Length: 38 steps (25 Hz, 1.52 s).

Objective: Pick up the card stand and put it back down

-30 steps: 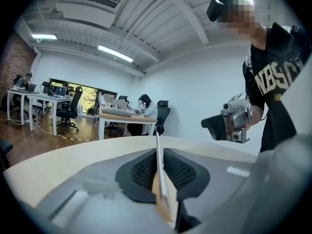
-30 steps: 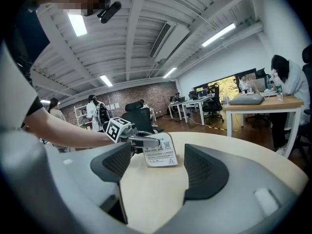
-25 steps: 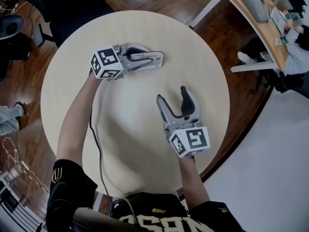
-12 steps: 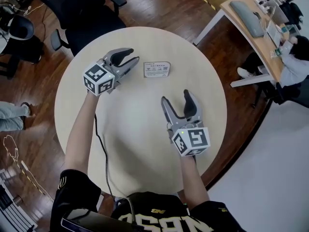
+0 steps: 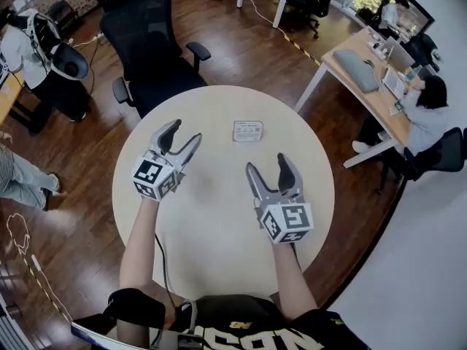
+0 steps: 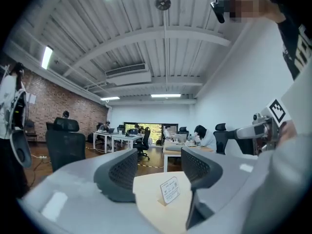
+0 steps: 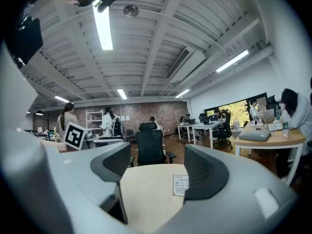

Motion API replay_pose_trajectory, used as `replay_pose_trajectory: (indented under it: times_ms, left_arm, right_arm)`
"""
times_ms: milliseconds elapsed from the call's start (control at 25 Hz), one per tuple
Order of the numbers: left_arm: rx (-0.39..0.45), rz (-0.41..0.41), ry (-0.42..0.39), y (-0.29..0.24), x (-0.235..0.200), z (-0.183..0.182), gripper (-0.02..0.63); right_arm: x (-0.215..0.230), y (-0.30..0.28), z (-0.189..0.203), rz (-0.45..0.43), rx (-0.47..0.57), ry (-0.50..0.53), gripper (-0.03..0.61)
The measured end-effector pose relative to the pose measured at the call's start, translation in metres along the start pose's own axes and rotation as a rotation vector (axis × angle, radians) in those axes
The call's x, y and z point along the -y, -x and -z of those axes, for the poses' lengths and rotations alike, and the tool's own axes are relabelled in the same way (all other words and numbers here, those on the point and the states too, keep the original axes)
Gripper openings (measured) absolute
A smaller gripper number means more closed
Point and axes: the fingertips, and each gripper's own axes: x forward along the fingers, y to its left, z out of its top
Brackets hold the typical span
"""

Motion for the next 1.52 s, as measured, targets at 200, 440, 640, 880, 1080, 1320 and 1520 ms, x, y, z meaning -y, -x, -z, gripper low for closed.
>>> replay_pose_trajectory:
  times_ms: [200, 440, 640, 880, 1080, 1320, 1520]
  left_arm:
    - [0.07, -0.119, 0.042, 0.081, 0.038, -0.025, 0.341]
    - [0.061, -0.227, -0.007, 0.176, 0.09, -0.018, 0.373]
    - [0.064, -0.324, -0.018, 0.237, 0.105, -0.017, 0.393]
    - [0.09, -0.333, -0.103, 0.278, 0.134, -0.025, 0.393]
    - [0.094, -0.326, -0.097, 0.298, 0.17, -0.022, 0.393]
    - [0.12, -0.372, -0.125, 0.335, 0.231, -0.028, 0.391]
    - [0.096, -0.417, -0.092, 0.361, 0.301, -0.02, 0.339]
  right_arm:
    - [-0.036, 0.05, -0.02, 0.007, 0.046, 0.028, 0.35]
    - [-0.081, 0.102, -0.01, 0.012, 0.053, 0.04, 0.35]
    - [-0.115, 0.139, -0.003, 0.081, 0.082, 0.067, 0.35]
    - [-0.141, 0.187, 0.005, 0.149, 0.09, 0.107, 0.35]
    - [-0.149, 0.232, 0.012, 0.204, 0.095, 0.17, 0.35]
    - [-0.162, 0.278, 0.017, 0.127, 0.106, 0.158, 0.35]
    - [-0.157, 0.34, 0.041, 0.086, 0.047, 0.168, 0.35]
